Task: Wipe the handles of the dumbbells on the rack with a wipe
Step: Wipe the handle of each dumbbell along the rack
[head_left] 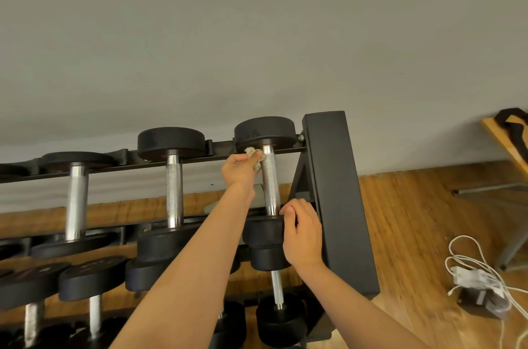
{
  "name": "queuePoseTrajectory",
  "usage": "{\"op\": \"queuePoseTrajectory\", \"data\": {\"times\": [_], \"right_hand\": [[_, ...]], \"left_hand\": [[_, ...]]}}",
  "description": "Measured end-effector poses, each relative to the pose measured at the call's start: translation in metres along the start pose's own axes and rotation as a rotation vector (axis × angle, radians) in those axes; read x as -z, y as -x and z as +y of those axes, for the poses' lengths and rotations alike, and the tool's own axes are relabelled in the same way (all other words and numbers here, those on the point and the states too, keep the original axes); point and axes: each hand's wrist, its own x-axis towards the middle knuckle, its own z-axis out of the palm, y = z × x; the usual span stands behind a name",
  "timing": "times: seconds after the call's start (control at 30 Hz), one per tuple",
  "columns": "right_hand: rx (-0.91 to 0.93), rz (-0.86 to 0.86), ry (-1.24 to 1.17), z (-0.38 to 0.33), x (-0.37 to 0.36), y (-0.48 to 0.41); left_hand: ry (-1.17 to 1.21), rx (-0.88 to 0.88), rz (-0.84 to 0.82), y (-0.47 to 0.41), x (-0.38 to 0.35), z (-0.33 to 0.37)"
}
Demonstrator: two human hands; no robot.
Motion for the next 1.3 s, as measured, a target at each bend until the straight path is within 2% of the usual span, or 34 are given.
{"op": "queuePoseTrajectory", "data": {"times": [0.07, 0.23, 0.5, 0.77, 0.93, 1.13, 1.3], "right_hand": [[-0.004, 0.002, -0.005, 0.000, 0.000, 0.000], [-0.009, 0.004, -0.003, 0.000, 0.000, 0.000], [-0.019, -0.001, -0.001, -0.001, 0.000, 0.000], [-0.006, 0.003, 0.007, 0.000, 0.000, 0.001], [-0.003, 0.001, 0.029, 0.001, -0.001, 0.000], [0.017, 0.002, 0.027, 0.001, 0.000, 0.000], [0.030, -0.003, 0.041, 0.003, 0.000, 0.000]], "left_hand": [[0.017, -0.011, -0.004, -0.002, 0.001, 0.001], [-0.080, 0.028, -0.182, -0.004, -0.001, -0.005], [-0.110, 0.015, -0.159, -0.003, -0.009, -0.002], [-0.176, -0.198, -0.006, -0.001, -0.004, -0.005], [-0.233, -0.147, -0.077, 0.005, -0.012, -0.001], [-0.262, -0.172, -0.026, 0.006, -0.008, -0.004], [-0.236, -0.134, -0.050, 0.009, -0.006, -0.006]]}}
